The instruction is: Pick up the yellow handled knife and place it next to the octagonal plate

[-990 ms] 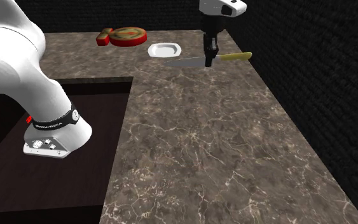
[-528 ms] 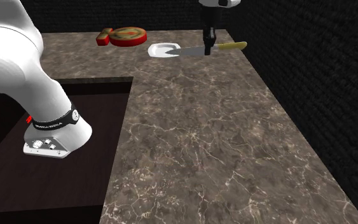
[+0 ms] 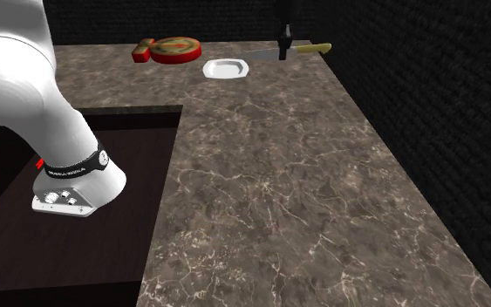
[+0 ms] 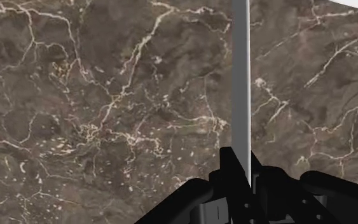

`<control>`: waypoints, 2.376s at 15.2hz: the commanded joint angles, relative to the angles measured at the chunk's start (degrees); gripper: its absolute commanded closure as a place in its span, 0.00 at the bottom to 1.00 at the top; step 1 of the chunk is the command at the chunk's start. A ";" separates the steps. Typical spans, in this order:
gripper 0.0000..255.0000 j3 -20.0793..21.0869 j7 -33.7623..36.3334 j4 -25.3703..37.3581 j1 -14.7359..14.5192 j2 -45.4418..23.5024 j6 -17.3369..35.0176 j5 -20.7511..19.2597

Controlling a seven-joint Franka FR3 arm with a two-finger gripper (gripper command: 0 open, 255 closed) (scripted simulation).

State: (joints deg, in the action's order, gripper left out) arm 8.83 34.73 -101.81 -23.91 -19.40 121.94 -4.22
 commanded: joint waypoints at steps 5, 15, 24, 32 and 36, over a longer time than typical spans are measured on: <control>1.00 1.00 5.94 14.89 -5.08 -9.88 -5.27 -1.97; 1.00 0.93 8.95 23.65 -8.39 -18.65 -5.40 -3.36; 1.00 0.55 9.35 21.46 -8.50 -21.61 -0.28 -3.91; 1.00 0.28 9.59 20.76 -8.64 -23.80 2.59 -4.28; 1.00 0.28 9.59 20.76 -8.64 -23.80 2.59 -4.28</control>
State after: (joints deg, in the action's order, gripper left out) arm 9.11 44.31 -81.06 -32.54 -43.18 124.53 -8.50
